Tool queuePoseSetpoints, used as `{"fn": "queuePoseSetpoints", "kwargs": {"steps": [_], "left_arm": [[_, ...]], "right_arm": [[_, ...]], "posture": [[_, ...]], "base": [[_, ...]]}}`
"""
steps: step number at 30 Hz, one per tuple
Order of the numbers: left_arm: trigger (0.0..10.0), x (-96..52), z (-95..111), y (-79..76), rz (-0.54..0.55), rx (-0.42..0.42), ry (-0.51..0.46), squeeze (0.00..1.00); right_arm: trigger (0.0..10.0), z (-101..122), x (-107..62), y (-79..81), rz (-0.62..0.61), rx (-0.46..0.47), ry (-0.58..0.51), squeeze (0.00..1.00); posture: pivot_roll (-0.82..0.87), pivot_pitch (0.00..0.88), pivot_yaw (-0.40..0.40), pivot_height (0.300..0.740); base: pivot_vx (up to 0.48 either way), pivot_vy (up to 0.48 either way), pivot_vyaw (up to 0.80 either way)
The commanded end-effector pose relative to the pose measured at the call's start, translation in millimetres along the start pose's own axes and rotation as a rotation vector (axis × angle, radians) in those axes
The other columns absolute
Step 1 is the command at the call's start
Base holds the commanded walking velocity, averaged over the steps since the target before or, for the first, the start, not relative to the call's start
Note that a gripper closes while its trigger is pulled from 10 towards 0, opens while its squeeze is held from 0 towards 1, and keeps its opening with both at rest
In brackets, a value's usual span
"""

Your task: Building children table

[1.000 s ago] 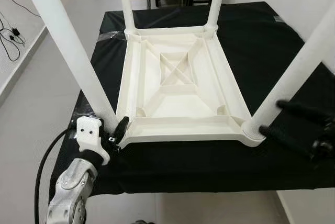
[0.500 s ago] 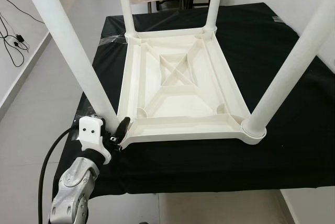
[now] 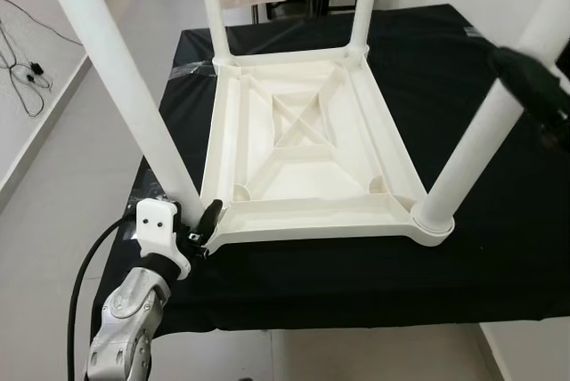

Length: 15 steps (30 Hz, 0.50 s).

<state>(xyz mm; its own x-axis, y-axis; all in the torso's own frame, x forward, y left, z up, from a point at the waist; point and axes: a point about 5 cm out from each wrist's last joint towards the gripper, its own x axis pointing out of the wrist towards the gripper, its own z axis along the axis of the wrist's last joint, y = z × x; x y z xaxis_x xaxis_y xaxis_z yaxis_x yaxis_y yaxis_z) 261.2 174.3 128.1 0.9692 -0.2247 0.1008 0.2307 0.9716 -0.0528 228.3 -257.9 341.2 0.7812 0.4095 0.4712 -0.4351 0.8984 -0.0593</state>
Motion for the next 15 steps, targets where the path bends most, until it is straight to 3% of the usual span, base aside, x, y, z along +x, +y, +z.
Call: {"fn": "queuePoseSetpoints", "kwargs": {"steps": [1,3,4,8,9,15], "left_arm": [[10.0,-1.9,0,1.6,0.014,0.008,-0.005,0.0],[10.0,-2.1,1,1.4,0.016,0.008,-0.006,0.0],[10.0,-2.4,1,1.1,0.017,0.008,-0.008,0.0],[10.0,-2.5,1,0.8,0.019,0.009,-0.009,0.0],[10.0,-2.6,1,0.5,0.021,0.01,-0.011,0.0],[10.0,-2.5,3,0.7,0.029,0.019,-0.017,0.0]], "right_arm": [[10.0,1,3.6,-0.6,0.006,0.007,0.022,0.0],[10.0,2,5.0,-1.7,0.001,0.001,0.025,0.0],[8.9,3,9.2,-5.1,-0.029,0.0,0.032,0.0],[8.9,3,14.3,-8.5,-0.068,0.001,0.039,0.0],[0.0,1,16.6,-11.2,-0.089,0.003,0.051,0.0],[0.0,-15,21.7,-16.6,-0.154,0.029,0.144,0.0]], "posture": [[-0.08,0.118,0.024,0.74],[-0.08,0.118,0.024,0.74],[-0.07,0.118,0.019,0.74],[-0.07,0.118,0.019,0.74],[-0.07,0.119,0.017,0.74],[-0.06,0.122,0.014,0.74]], "base": [[0.0,0.0,0.0],[0.0,0.0,0.0],[0.0,0.0,0.0],[0.0,0.0,0.0],[0.0,0.0,0.0],[0.0,0.0,0.0]]}}
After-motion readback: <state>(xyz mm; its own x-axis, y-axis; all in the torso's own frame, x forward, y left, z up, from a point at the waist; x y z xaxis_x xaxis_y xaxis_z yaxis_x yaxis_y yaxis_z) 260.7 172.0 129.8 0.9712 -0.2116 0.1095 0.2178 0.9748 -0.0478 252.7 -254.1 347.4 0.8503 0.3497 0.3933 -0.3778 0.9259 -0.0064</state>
